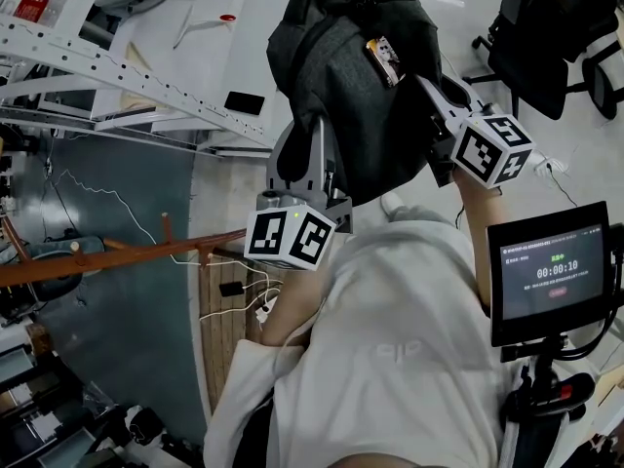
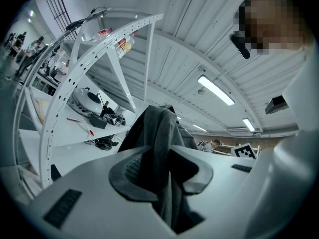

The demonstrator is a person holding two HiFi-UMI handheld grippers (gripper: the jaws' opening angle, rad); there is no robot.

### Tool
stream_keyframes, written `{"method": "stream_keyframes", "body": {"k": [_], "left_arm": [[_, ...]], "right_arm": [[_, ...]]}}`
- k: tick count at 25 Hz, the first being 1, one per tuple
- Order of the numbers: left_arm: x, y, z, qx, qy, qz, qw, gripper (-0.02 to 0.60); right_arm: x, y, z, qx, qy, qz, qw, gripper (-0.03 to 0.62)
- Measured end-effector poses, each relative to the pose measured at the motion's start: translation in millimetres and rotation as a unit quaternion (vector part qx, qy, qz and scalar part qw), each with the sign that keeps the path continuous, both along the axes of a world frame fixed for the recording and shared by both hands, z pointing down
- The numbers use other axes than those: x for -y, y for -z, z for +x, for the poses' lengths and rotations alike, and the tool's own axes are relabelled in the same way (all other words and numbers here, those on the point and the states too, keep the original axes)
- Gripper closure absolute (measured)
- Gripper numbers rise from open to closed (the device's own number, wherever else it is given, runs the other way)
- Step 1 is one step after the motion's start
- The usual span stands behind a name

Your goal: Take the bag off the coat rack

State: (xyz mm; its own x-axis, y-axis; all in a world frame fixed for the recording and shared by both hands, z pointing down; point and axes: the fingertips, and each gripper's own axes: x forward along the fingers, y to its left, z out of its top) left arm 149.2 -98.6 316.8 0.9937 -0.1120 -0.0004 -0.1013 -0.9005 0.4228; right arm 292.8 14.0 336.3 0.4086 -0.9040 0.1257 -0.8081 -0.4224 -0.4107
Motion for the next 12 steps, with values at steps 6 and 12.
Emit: {"method": "stream_keyframes", "body": {"k": [6,12], "left_arm": [[0.2,1.0,-0.5,0.000,0.001,0.000,1.0000,0.485],[-0.3,-2.5,-0.4,0.003,0.002,-0.004,1.0000,0.485]], "right_arm": [[0.9,0.4,-0.2,0.000,0.002,0.000,1.000,0.526],[0.2,-2.0,0.6,0.003,0.003,-0.002,1.000,0.526]]}}
